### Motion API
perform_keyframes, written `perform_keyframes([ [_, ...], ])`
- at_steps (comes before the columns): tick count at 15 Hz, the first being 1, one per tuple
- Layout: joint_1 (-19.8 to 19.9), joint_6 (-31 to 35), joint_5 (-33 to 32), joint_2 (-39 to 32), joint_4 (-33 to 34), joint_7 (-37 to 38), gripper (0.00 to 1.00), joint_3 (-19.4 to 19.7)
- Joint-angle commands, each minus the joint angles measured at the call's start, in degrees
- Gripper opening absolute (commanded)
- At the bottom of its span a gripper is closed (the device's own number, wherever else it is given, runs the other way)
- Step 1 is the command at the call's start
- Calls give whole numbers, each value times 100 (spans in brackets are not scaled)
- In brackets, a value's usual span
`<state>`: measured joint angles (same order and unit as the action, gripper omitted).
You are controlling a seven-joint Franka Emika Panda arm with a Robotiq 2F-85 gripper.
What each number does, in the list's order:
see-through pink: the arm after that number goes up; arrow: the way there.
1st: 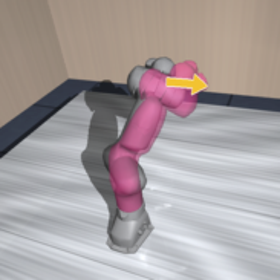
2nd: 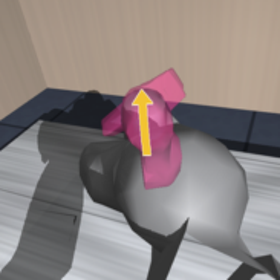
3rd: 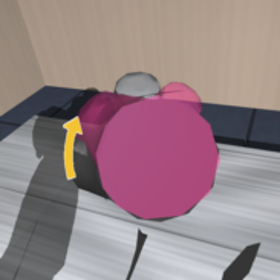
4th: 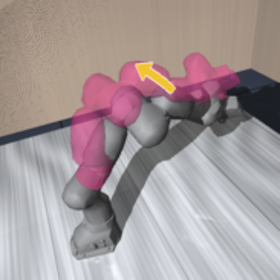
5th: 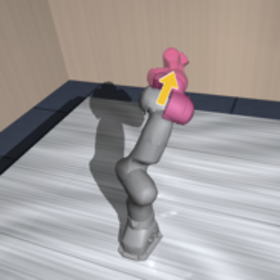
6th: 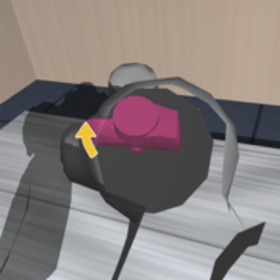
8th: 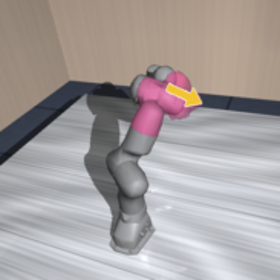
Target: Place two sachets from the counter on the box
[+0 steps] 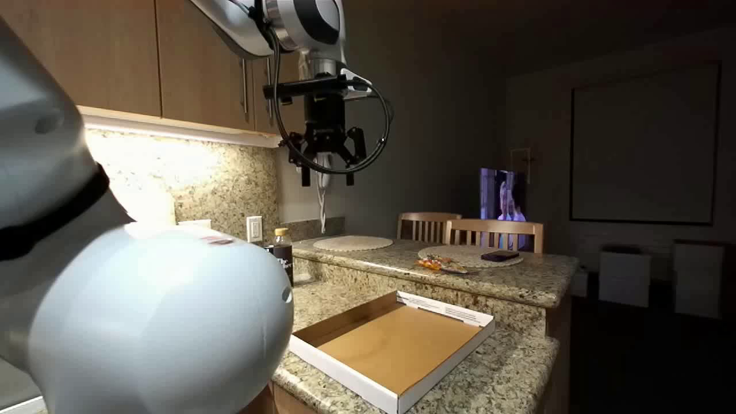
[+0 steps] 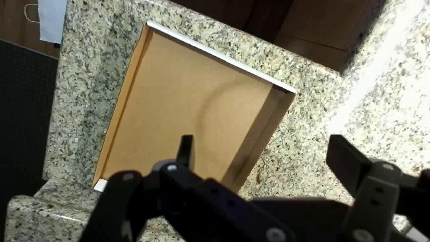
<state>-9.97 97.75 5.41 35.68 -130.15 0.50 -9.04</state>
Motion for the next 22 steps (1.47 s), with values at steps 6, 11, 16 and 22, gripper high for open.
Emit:
perform_keyframes([
  [6,7,-11,2,-5,13,-1,100,-6],
  [11,7,-11,2,-5,13,-1,100,-6],
  [16,33,17,-31,-260,173,-90,100,39],
  [22,149,-26,-74,-1072,953,-384,100,366],
])
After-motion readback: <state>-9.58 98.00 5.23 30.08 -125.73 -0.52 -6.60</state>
